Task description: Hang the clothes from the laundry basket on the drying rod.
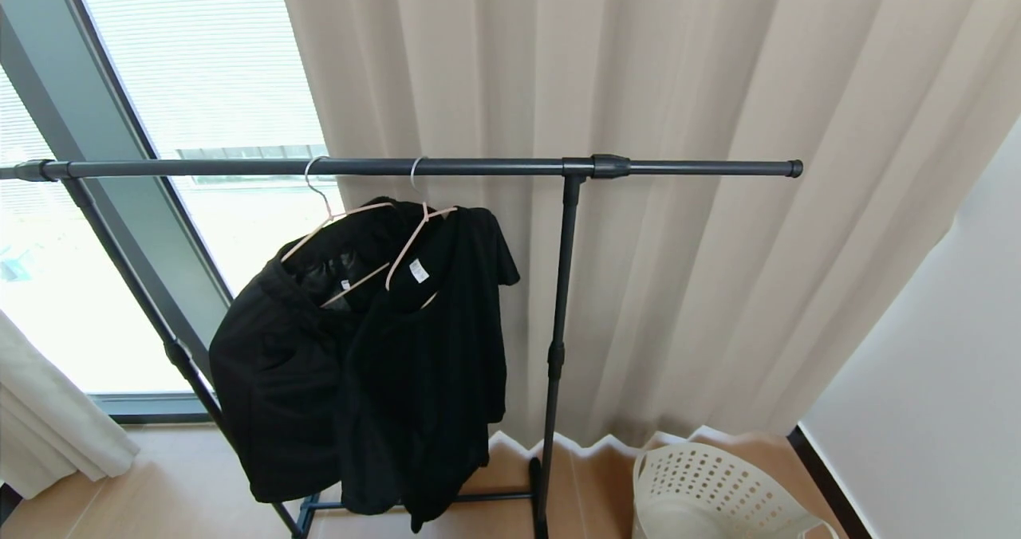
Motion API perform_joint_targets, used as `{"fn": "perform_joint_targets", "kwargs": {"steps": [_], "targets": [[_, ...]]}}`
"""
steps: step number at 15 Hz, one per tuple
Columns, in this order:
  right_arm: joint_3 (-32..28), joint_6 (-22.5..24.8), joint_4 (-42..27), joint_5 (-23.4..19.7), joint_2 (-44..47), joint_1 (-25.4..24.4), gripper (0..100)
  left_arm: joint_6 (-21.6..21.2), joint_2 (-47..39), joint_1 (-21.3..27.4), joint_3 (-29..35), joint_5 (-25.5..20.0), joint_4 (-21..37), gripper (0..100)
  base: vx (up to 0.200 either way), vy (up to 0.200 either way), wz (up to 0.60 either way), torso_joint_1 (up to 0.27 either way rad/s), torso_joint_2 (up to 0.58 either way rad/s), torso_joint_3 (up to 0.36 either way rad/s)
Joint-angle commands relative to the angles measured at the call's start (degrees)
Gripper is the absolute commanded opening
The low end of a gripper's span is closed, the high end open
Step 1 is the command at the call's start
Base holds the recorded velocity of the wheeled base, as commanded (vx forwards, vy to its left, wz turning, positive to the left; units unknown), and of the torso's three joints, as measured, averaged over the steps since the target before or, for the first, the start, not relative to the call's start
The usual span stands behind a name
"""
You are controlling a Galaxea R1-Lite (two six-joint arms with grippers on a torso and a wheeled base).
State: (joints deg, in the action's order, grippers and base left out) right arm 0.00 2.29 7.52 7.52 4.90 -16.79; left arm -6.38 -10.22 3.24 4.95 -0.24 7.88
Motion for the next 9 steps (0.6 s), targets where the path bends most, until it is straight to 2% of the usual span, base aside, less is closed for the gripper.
{"fn": "perform_joint_targets", "kwargs": {"steps": [1,3,5,6,8,9], "targets": [[0.0,0.0,0.0,0.1,-1.0,0.6,100,-3.8,1.3,-8.3,-2.3,0.1,-5.9,100,0.0,0.0,0.0,0.0,0.0,0.0],[0.0,-0.1,0.0,0.2,-2.1,0.2,100,-3.2,3.2,-8.5,-4.9,0.2,-14.6,100,0.0,0.0,0.0,0.0,0.0,0.0],[0.0,-0.2,0.0,0.5,-2.7,0.1,100,0.1,4.8,-8.4,-4.9,-1.6,-13.1,100,0.0,0.0,0.0,0.0,0.0,0.0],[0.0,-0.7,0.0,0.7,-3.0,0.0,100,1.9,4.6,-7.4,-4.9,-4.6,-12.4,100,0.0,0.0,0.0,0.0,0.0,0.0],[0.0,-2.0,0.0,1.2,-4.9,-0.6,100,1.9,6.2,-1.1,-4.9,-4.1,-12.4,100,0.0,0.0,0.0,0.0,0.0,0.0],[0.0,-2.7,0.3,1.2,-4.9,-1.0,100,2.0,6.7,-1.4,-4.9,-4.0,-12.4,100,0.0,0.0,0.0,0.0,0.0,0.0]]}}
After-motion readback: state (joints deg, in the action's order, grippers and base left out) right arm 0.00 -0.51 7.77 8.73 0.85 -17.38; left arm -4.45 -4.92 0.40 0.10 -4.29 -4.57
